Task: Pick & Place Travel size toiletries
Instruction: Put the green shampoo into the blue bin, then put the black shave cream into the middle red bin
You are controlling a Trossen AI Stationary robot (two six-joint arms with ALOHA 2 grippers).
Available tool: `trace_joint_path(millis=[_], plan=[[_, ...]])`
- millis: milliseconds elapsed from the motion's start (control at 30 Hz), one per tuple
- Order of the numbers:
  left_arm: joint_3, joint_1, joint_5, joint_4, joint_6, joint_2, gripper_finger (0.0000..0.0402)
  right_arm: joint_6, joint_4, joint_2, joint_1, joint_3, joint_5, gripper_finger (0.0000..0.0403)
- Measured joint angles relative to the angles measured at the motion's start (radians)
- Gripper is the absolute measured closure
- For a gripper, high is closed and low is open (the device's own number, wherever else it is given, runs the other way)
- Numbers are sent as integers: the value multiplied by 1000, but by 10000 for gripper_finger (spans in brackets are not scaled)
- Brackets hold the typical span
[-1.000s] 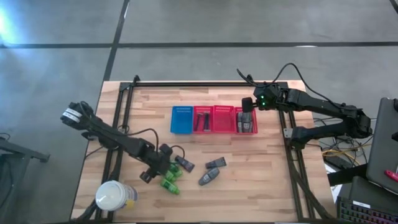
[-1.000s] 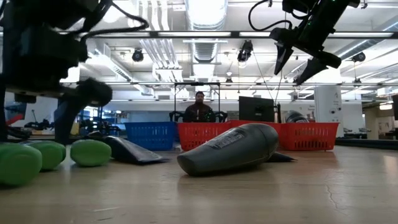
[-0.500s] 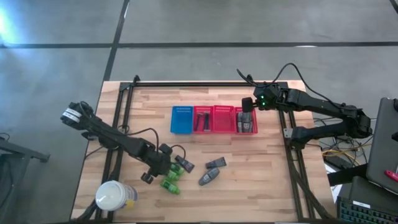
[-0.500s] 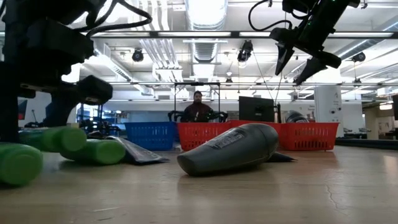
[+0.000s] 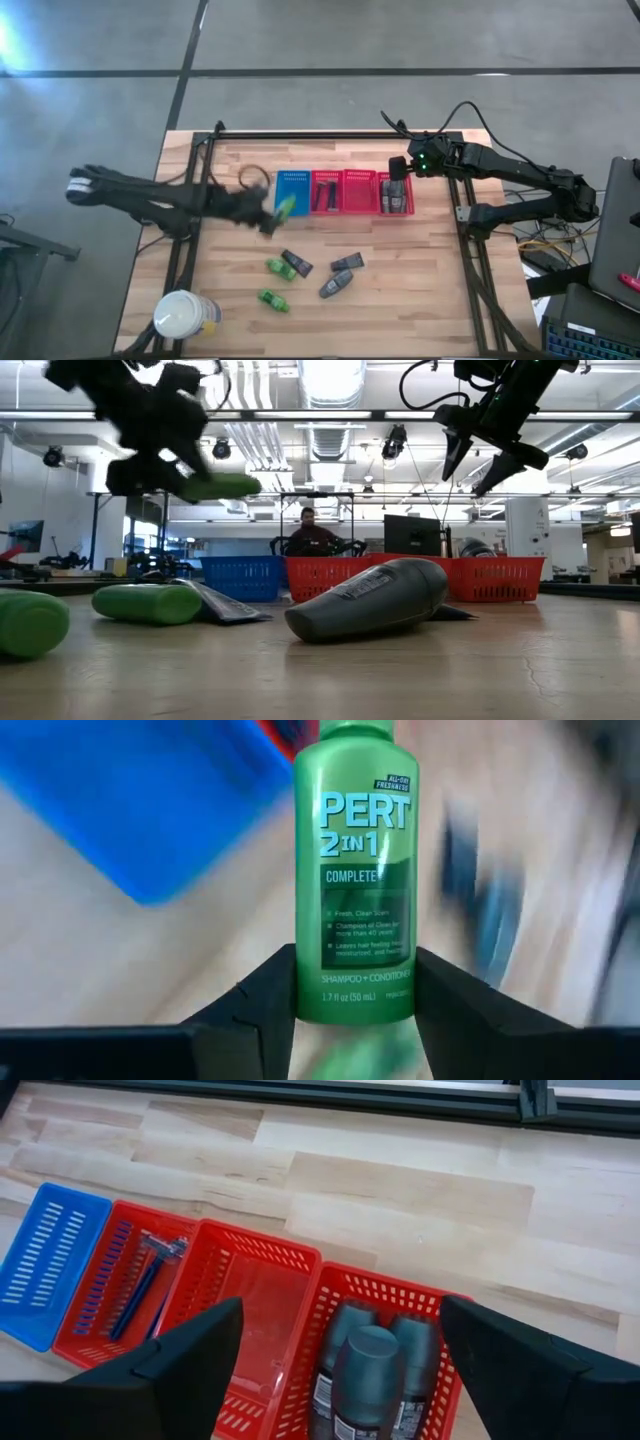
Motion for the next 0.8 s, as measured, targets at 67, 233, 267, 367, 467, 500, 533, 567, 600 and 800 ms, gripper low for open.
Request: trace_joint_path(millis=[67,233,267,367,467,500,533,567,600,800], plan=[[-26,94,-12,76,-165,-14,235,-4,0,0,0,0,0,59],[-61,191,-19,143,-356,42,236,-11,0,0,0,0,0,41],[-62,200,-19,164,-377,63,236,-11,0,0,0,0,0,40],[-54,212,-57,270,-421,126,236,-11,-2,0,0,0,0,41],[-34,224,-94,292,-433,198,234,-11,-3,0,0,0,0,47],[-29,227,-96,283,-433,222,229,-11,-3,0,0,0,0,49],[-23,228,-96,282,-432,242,222,-11,-3,0,0,0,0,51],[-19,228,-97,285,-432,259,213,-11,-3,0,0,0,0,53],[-14,228,-97,286,-432,272,203,-11,-4,0,0,0,0,55],[8,231,-134,288,-427,301,147,-11,-10,0,2,0,0,63]])
